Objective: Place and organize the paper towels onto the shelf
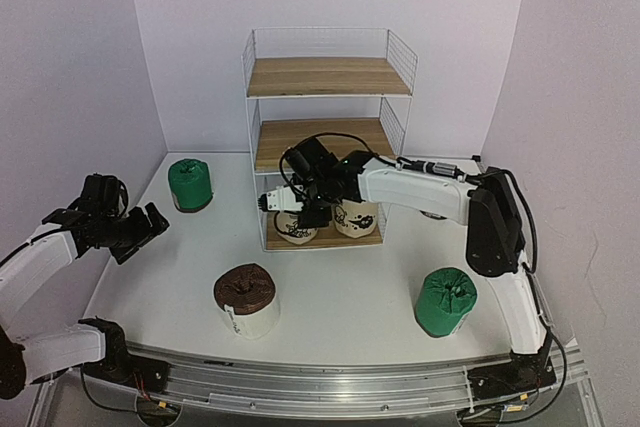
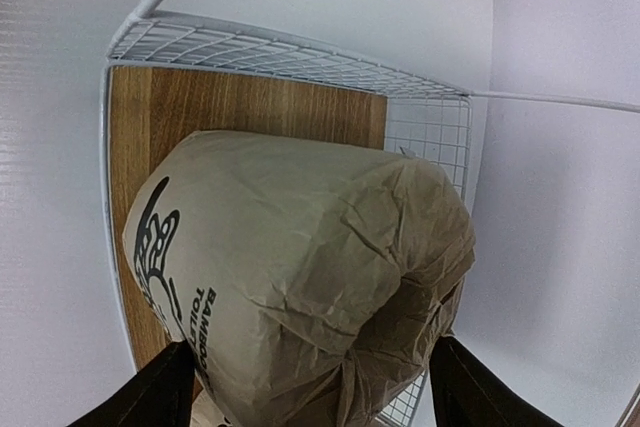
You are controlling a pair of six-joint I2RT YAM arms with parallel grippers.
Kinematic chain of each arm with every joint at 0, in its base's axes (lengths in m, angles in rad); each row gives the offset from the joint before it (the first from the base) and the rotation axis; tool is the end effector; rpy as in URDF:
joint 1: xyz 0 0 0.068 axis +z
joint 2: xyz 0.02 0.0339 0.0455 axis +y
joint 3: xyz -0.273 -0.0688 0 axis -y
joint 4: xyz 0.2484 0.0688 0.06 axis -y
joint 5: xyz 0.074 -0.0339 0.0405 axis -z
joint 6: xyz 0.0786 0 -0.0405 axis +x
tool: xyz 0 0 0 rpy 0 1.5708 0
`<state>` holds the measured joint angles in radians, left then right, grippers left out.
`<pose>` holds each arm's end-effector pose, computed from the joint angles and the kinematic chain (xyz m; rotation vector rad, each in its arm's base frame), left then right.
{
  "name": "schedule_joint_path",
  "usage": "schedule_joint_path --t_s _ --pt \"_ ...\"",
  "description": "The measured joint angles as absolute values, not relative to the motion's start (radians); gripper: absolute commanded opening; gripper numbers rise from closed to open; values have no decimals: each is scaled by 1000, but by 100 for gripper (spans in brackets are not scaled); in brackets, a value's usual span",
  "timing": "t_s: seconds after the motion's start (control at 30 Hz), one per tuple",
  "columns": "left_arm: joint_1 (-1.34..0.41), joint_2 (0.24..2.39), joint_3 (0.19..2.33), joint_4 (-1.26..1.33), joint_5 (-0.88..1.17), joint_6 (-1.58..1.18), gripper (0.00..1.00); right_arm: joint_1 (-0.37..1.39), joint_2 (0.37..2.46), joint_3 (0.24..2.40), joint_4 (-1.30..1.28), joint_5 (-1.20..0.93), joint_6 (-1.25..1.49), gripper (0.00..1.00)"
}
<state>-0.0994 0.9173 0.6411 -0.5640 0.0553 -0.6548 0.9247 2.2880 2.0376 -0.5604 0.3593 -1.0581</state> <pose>0.2097 -0.0253 0.2067 -0.6470 2.3642 -0.4082 0.3572 0.4278 0.2089 -1.8837 1.4374 -0.4912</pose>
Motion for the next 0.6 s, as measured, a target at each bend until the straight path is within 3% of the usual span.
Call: schedule_joint_path --t_s 0.6 --pt "-99 902 641 -548 88 -654 100 991 2131 1780 -462 424 -1045 80"
